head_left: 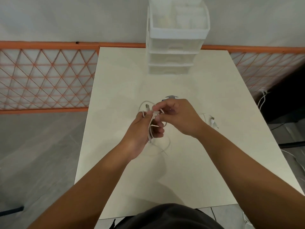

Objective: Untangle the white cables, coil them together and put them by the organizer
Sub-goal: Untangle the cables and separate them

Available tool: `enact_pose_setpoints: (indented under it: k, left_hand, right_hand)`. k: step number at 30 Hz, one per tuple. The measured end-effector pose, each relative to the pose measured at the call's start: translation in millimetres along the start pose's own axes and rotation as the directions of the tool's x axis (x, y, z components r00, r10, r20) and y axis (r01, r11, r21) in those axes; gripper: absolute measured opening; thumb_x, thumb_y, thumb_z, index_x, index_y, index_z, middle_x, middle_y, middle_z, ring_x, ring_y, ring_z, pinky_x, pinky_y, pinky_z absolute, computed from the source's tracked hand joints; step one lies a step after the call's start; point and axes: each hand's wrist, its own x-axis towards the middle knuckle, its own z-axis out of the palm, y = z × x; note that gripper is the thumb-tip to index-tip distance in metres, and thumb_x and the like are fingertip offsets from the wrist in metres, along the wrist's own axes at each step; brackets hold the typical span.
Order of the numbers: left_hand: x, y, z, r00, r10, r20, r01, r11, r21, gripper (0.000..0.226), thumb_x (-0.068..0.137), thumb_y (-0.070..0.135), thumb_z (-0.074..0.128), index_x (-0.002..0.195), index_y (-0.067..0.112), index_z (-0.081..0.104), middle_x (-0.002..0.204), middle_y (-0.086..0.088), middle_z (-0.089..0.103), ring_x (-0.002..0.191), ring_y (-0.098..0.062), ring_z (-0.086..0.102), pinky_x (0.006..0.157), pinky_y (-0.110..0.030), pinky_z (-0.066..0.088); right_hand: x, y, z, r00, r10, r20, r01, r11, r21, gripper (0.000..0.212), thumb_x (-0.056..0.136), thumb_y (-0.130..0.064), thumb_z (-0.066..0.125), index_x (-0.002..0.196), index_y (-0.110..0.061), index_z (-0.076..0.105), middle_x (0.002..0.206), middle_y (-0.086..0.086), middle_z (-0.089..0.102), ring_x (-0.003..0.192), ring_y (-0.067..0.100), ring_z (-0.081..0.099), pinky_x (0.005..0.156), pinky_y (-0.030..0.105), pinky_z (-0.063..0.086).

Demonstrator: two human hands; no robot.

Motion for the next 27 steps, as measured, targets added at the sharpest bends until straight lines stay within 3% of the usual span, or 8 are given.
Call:
enact_pose_setpoints:
  k: [6, 10, 14, 17, 20, 21, 24, 27]
  left_hand:
    - [7.0, -6.2, 21.0, 0.993, 0.058, -0.098, -0.047, 0.992, 0.115, 0.035, 0.102, 0.043, 0.038, 0.095, 0.011, 0.050, 0.050, 0.003, 0.040, 0.042, -0.012, 0.027, 0.040, -0.022, 0.026]
    - [16.4, -9.5, 25.7, 0.998, 0.000, -0.067, 0.015, 0.972, 0.234, 0.043, 0.100, 0.050, 0.040, 0.087, 0.013, 0.060, 0.054, 0.005, 0.028, 0.047, -0.012, 0.018, 0.044, -0.024, 0.017]
    - [27.0, -2.3, 31.5, 0.993, -0.101, -0.054, 0.103, 0.994, 0.045, 0.042, 0.097, 0.049, 0.047, 0.069, 0.018, 0.049, 0.048, 0.009, 0.022, 0.040, -0.008, 0.015, 0.043, -0.024, 0.011]
    - [38.6, 6.8, 40.2, 0.995, -0.047, -0.087, 0.041, 0.997, -0.065, 0.043, 0.099, 0.049, 0.042, 0.067, 0.020, 0.044, 0.047, 0.010, 0.022, 0.038, -0.007, 0.016, 0.043, -0.024, 0.011]
    - [47.5, 10.7, 54.1, 0.998, -0.002, -0.067, 0.001, 1.000, -0.015, 0.045, 0.100, 0.051, 0.037, 0.068, 0.020, 0.040, 0.049, 0.009, 0.021, 0.040, -0.008, 0.016, 0.043, -0.024, 0.012]
    - [48.9, 9.7, 59.3, 0.999, 0.000, -0.046, 0.000, 1.000, 0.015, 0.045, 0.099, 0.052, 0.037, 0.068, 0.020, 0.039, 0.050, 0.008, 0.021, 0.041, -0.008, 0.016, 0.042, -0.024, 0.013]
    - [50.1, 1.1, 73.5, 1.000, 0.006, 0.018, -0.008, 0.993, 0.121, 0.042, 0.099, 0.049, 0.041, 0.069, 0.020, 0.035, 0.052, 0.007, 0.024, 0.044, -0.008, 0.018, 0.042, -0.022, 0.017]
    - [50.3, -10.9, 81.0, 0.999, 0.023, 0.033, -0.030, 0.978, 0.204, 0.040, 0.100, 0.044, 0.043, 0.070, 0.019, 0.035, 0.058, 0.005, 0.029, 0.051, -0.012, 0.021, 0.050, -0.026, 0.021]
  right_hand:
    - [-3.4, 1.4, -1.9, 0.982, -0.019, -0.190, 0.023, 1.000, 0.017, 0.026, 0.075, -0.004, 0.076, 0.099, -0.013, 0.072, 0.077, -0.012, 0.063, 0.072, 0.007, 0.059, 0.071, 0.017, 0.048]
    - [-3.6, 17.4, -19.5, 0.988, 0.119, -0.098, -0.088, 0.959, 0.271, 0.044, 0.074, 0.011, 0.070, 0.114, -0.006, 0.066, 0.085, -0.003, 0.069, 0.075, 0.006, 0.067, 0.081, 0.019, 0.055]
    - [4.8, 48.2, -48.1, 0.933, 0.355, -0.056, -0.279, 0.813, 0.510, 0.032, 0.081, 0.003, 0.066, 0.112, -0.006, 0.066, 0.112, 0.008, 0.064, 0.092, 0.019, 0.062, 0.077, 0.026, 0.054]
    - [13.9, 88.3, -68.9, 0.886, 0.329, -0.326, -0.323, 0.944, 0.075, 0.023, 0.087, -0.029, 0.065, 0.107, -0.020, 0.068, 0.109, -0.001, 0.064, 0.092, 0.014, 0.058, 0.076, 0.026, 0.047]
    - [16.2, 128.2, -101.8, 0.668, 0.312, -0.675, -0.438, 0.899, -0.018, 0.027, 0.087, -0.038, 0.057, 0.103, -0.019, 0.067, 0.109, 0.005, 0.065, 0.101, 0.024, 0.061, 0.085, 0.035, 0.049]
    - [14.1, 142.5, -112.0, 0.618, 0.373, -0.692, -0.521, 0.854, -0.005, 0.028, 0.087, -0.033, 0.055, 0.106, -0.015, 0.063, 0.111, 0.009, 0.064, 0.105, 0.029, 0.060, 0.087, 0.037, 0.050]
    - [-2.1, 177.7, -123.9, 0.609, 0.583, -0.538, -0.761, 0.620, -0.190, 0.048, 0.085, -0.030, 0.062, 0.121, -0.004, 0.046, 0.123, 0.016, 0.053, 0.114, 0.037, 0.054, 0.090, 0.041, 0.047]
    - [-10.8, 189.8, -120.6, 0.639, 0.600, -0.481, -0.755, 0.608, -0.245, 0.047, 0.087, -0.028, 0.063, 0.120, 0.000, 0.043, 0.121, 0.019, 0.054, 0.110, 0.037, 0.057, 0.083, 0.038, 0.047]
